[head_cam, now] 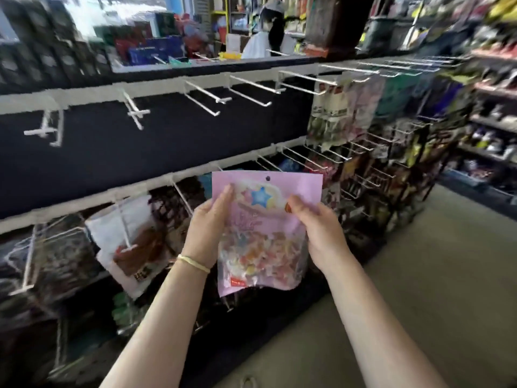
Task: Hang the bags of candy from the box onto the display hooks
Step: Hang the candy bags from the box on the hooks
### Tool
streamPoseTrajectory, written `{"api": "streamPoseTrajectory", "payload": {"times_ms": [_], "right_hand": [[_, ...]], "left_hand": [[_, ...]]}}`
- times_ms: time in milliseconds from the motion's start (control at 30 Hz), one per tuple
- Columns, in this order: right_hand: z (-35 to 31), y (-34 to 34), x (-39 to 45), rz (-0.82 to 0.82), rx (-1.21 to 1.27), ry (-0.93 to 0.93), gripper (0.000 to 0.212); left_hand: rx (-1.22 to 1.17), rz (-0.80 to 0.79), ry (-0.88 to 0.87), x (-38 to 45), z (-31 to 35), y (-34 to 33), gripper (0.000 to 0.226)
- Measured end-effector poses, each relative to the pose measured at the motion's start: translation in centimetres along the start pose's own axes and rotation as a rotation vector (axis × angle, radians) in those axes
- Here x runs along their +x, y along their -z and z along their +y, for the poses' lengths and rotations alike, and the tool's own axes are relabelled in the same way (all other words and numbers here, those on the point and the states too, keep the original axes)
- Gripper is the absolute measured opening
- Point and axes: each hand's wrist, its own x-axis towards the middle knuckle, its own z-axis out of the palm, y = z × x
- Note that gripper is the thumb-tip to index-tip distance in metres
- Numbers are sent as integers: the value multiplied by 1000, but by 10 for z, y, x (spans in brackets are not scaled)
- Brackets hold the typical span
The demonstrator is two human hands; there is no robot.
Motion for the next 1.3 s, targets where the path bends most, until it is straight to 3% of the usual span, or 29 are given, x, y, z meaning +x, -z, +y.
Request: {"api": "streamPoseTrajectory", "payload": {"times_ms": [100,267,400,567,867,1133,1300], "right_hand": [[-4,37,51,87,-46,2,42],[-24,81,151,195,-80,144,19],[-43,110,219,286,-36,219,49],[-58,152,287,141,-51,355,68],[-80,238,388,37,-85,271,25],[-122,365,474,-124,-61,272,27],[-147,409,516,-208,-17,269,30]], "left_hand": [[0,-65,23,51,-24,-44,53],[-61,-125,57,145,-34,-119,48],[-62,-96,80,215,-30,-173,48],[-68,-87,125,271,-27,-228,34],[-15,-131,-28,325,-48,-330,22],[-10,23,-116,347,-70,-473,22],[18,174,-233,362,-70,-535,31]]}}
